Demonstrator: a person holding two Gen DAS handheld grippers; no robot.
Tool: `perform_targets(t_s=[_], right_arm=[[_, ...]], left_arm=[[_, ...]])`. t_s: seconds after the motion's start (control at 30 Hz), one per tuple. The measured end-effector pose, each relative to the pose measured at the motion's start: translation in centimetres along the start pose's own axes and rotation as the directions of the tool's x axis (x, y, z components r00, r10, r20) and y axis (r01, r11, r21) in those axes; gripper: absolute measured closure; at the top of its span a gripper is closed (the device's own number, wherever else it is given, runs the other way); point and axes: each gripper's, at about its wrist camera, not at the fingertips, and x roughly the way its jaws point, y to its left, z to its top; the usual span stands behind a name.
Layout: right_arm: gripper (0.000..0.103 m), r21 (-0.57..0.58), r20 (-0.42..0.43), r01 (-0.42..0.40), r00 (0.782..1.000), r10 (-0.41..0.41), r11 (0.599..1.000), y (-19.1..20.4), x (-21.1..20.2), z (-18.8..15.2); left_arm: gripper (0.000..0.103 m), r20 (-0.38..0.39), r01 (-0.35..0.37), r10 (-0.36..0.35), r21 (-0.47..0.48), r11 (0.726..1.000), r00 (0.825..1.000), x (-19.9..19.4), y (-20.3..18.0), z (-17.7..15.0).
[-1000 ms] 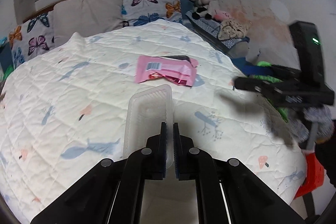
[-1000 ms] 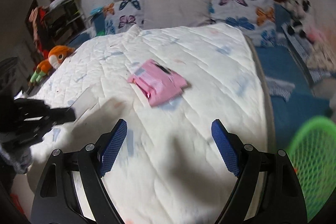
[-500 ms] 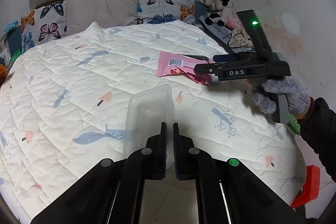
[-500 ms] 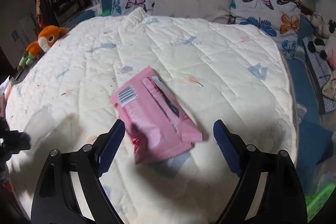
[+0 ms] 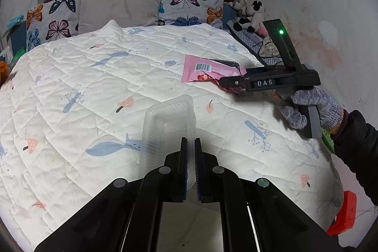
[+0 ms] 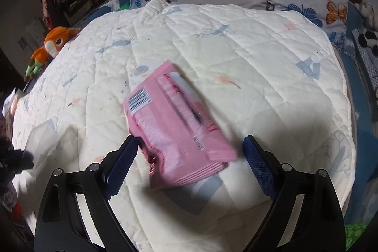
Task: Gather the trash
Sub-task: 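Grasp the pink wafer wrapper with the right tool while the left tool holds the container, then carry the pink wrapper and clear container in both tools over the green basket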
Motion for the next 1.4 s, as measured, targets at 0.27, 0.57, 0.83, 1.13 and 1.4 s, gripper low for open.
perform_targets(t_s=[0.27, 0.57, 0.83, 1.13, 1.4], right_arm=[[0.034, -0.068, -0.013, 0.129, 0.991, -0.130, 0.989, 1.8, 0.3, -0.5], [0.045, -0.019, 0.017, 0.186, 0.982, -0.186, 0.982, 2.3, -1.2, -1.3], [0.045, 0.005, 0.051, 0.183, 0.982, -0.183, 0.983, 3.8, -5.1, -3.0], [0.045, 0.083, 0.064, 0.197, 0.977, -0.202, 0.977, 4.1, -10.1, -7.3], [0.045, 0.185, 0.048, 0.266, 0.959, -0.279, 0.946, 2.6, -13.7, -12.4]], left_arm=[[0.097, 0.013, 0.006, -0.006, -0.023, 1.000, 1.000, -0.3, 1.0, -0.2], [0.097, 0.039, 0.024, -0.022, -0.034, 0.999, 0.999, -1.1, 1.2, -0.5], [0.097, 0.060, 0.049, -0.048, -0.025, 0.998, 0.997, -2.0, 0.5, -0.5], [0.097, 0.071, 0.091, -0.091, -0.003, 0.996, 0.993, -2.6, -1.4, -0.4], [0.097, 0.076, 0.138, -0.139, 0.026, 0.990, 0.987, -2.8, -3.4, -0.4]])
